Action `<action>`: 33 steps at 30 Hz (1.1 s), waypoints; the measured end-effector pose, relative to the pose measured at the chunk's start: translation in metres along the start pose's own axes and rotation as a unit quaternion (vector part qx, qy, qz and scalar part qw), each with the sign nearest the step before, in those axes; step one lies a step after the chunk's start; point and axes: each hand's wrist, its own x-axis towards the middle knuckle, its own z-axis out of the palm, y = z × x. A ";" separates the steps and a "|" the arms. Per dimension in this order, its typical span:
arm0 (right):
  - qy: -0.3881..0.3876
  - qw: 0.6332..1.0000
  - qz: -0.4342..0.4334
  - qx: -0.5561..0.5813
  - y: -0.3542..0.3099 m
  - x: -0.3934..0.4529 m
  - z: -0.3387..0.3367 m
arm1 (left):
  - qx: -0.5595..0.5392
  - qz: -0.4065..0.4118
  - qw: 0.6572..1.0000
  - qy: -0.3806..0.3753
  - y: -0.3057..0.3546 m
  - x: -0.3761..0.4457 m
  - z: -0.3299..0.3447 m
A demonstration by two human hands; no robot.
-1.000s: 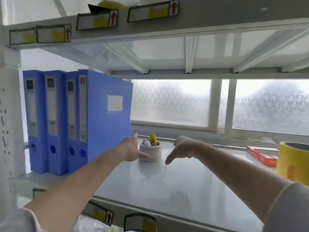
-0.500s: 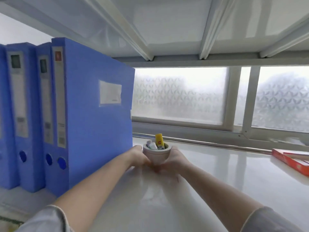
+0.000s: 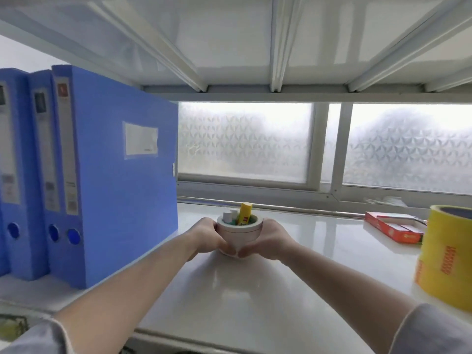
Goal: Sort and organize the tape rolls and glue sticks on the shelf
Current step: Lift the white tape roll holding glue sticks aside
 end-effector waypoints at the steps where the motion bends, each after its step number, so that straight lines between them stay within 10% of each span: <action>1: 0.000 1.000 0.001 -0.001 0.002 -0.010 -0.006 | 0.000 0.001 1.000 -0.005 0.005 -0.007 0.006; 33: 0.149 0.977 0.116 -0.096 0.116 -0.279 -0.213 | 0.019 0.186 0.972 -0.146 0.161 -0.129 0.250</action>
